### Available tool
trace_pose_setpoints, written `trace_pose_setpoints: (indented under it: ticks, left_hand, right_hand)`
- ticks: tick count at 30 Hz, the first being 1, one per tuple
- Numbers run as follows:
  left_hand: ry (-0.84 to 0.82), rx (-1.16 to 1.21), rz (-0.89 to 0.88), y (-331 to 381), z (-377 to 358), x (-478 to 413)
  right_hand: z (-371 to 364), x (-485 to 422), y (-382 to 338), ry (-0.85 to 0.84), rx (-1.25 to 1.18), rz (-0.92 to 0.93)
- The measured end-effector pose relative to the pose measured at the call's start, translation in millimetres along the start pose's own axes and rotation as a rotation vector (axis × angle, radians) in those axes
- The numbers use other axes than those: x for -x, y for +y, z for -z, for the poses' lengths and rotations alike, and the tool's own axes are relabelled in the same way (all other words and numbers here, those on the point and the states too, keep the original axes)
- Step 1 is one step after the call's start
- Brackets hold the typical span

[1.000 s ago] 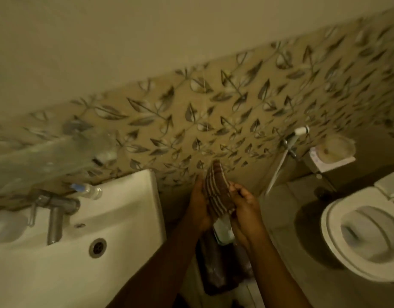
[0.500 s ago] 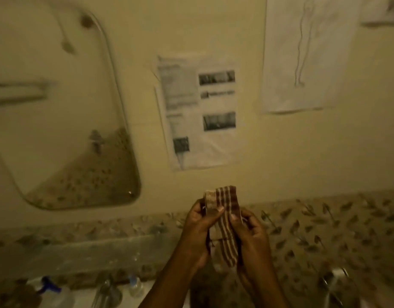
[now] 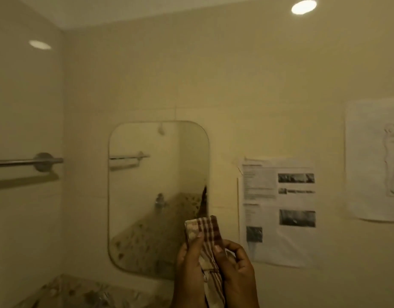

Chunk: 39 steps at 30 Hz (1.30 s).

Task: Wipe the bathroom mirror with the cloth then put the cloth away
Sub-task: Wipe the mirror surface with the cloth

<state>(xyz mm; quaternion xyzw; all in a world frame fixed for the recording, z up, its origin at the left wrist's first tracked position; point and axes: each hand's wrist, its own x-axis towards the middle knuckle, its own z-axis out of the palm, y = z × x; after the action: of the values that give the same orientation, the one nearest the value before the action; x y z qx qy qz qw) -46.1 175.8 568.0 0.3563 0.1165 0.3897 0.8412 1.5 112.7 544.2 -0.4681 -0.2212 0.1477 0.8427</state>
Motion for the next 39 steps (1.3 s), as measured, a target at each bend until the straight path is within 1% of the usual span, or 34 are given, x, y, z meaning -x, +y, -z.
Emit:
trace_pose_setpoints:
  ticks: [2,4,7,10,12,14,16,17,19,21,22,25,28,33,37,39]
  left_hand:
    - [0.078,0.087,-0.017,20.8,-1.3,-4.9]
    - [0.121,0.145,-0.045,42.5,-1.1,-5.3]
    - [0.165,0.187,-0.105,80.3,3.3,-5.6]
    - [0.192,0.202,-0.117,116.9,8.1,-11.4]
    - [0.202,0.209,-0.102,134.9,7.2,-21.0]
    - [0.217,0.205,-0.123,148.2,3.1,-35.4]
    - [0.238,0.179,-0.223,161.2,-3.3,-50.8]
    - [0.252,0.148,-0.321,166.4,-6.9,-59.1]
    - [0.273,0.024,-0.574,175.3,-13.9,-74.1]
    - [0.251,-0.15,-0.821,181.3,-20.3,-87.0]
    - [0.22,-0.243,-0.907,183.4,-24.1,-92.9]
    - [0.154,-0.5,-1.082,183.7,-36.0,-108.4]
    - [0.12,-0.709,-1.231,180.3,-50.2,-123.7]
    - [0.051,-1.101,-1.322,171.2,-73.8,-150.4]
    - [-0.044,-1.38,-1.443,158.1,-84.0,-164.3]
    - [-0.063,-1.467,-1.525,151.6,-84.0,-172.2]
  right_hand:
    - [-20.2,-9.4,1.8,0.012,0.134,0.079]
    - [-36.2,-18.4,-3.9,0.037,0.263,0.199]
    - [-46.1,-37.3,-22.3,0.05,0.466,0.474]
    - [-48.7,-65.6,-48.4,0.124,0.686,0.754]
    - [-51.4,-88.0,-68.0,0.159,0.816,0.904]
    - [-54.6,-109.1,-89.3,0.17,0.924,1.014]
    - [-56.3,-130.5,-107.8,0.182,1.029,1.116]
    - [-56.5,-141.6,-115.5,0.187,1.085,1.163]
    - [-53.9,-162.4,-127.0,0.184,1.191,1.23]
    - [-49.7,-179.0,-134.6,0.165,1.275,1.264]
    - [-48.5,-185.2,-136.5,0.157,1.311,1.277]
    - [-49.3,-196.5,-136.6,0.173,1.442,1.325]
    - [-57.6,-202.2,-140.1,0.242,1.511,1.343]
    - [-61.4,-204.2,-138.8,0.351,1.524,1.36]
    - [-61.6,-205.4,-138.4,0.387,1.543,1.358]
    - [-61.1,-207.9,-138.6,0.392,1.547,1.364]
